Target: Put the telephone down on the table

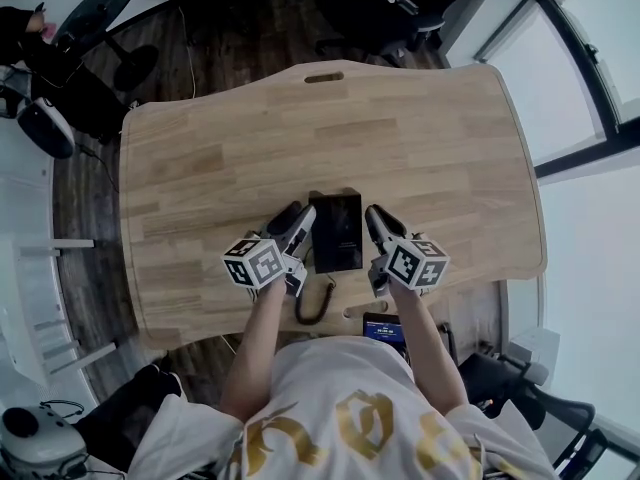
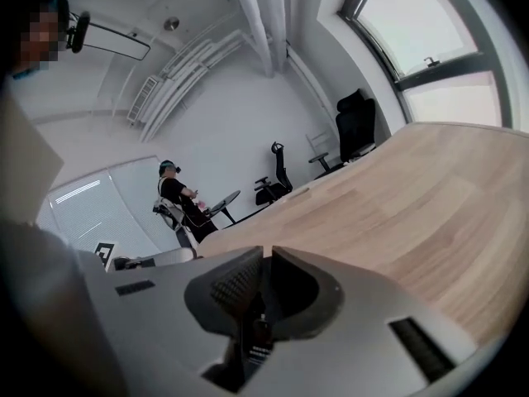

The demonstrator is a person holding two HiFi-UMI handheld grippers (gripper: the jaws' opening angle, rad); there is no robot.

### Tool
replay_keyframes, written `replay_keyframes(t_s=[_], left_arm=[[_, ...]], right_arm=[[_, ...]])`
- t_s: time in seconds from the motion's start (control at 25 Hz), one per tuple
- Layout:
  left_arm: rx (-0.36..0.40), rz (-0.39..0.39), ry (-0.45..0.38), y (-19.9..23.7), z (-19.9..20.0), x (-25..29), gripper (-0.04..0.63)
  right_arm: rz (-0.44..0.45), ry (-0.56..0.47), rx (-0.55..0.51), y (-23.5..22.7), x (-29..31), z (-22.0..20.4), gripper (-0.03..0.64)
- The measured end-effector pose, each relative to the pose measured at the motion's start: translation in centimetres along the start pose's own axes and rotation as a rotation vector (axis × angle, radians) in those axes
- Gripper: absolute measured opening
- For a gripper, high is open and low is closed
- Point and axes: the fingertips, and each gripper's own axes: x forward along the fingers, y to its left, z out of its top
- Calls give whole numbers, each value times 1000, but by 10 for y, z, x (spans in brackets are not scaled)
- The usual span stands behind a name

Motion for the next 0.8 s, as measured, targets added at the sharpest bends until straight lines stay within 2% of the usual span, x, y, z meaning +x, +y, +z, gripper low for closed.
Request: replay_keyframes(t_s=[0.12, 0.24, 0.48, 0.68, 0.8], left_arm=[[162, 25, -16, -18, 6, -11, 68], [264, 46, 7, -31, 4, -21, 31], [380, 85, 25, -52, -1, -45, 17], [445, 38, -94, -89, 15, -70, 15], [475, 18, -114, -107, 19, -81, 14]], right_arm=[[15, -34, -20, 11, -15, 1, 23], [37, -61, -34, 23, -29, 0, 20], [26, -111, -106, 47, -59, 4, 18], [38, -154, -169, 71, -85, 5, 17], [15, -183, -162, 76, -103, 3, 15]])
